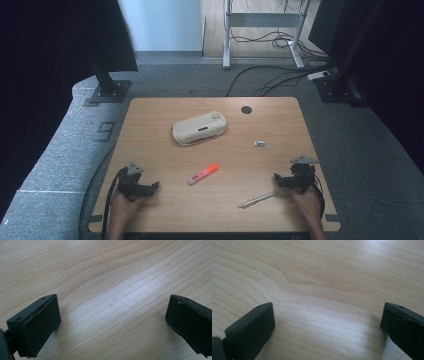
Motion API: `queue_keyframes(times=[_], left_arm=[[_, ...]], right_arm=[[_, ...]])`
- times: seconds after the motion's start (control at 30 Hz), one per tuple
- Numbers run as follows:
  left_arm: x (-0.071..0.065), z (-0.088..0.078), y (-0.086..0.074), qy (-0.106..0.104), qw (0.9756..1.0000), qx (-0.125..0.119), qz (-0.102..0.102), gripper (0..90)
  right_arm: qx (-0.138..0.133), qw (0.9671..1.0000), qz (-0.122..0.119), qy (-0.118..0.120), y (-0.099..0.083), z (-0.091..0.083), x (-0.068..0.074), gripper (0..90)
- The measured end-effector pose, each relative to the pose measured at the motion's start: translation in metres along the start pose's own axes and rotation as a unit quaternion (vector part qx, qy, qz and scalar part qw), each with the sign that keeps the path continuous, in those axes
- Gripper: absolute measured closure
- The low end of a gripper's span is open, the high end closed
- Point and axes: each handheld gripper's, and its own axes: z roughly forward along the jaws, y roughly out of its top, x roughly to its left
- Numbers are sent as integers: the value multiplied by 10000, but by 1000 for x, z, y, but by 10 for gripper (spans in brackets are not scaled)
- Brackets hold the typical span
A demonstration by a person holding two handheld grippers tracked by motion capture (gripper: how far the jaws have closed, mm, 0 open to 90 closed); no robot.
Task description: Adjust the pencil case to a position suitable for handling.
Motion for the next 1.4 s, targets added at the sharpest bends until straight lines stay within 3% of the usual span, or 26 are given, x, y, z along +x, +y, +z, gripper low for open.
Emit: queue_keyframes(times=[0.73, 1.1, 1.2, 1.4], left_arm=[[-3, 5, 6, 73, 9999, -8, -108, 0], [-7, 5, 15, -220, 9997, -5, 83, 0], [-7, 2, 20, -347, 9993, -123, 76, 0], [-8, 3, 35, -513, 9984, -138, 178, 0]], right_arm=[[-2, 9999, -97, 109, 0, 0, 1, 0], [-2, 9999, -102, 115, 0, 0, 1, 0], [-3, 9999, -103, 114, 0, 0, 1, 0], [-2, 9999, -103, 115, 0, 0, 1, 0]])
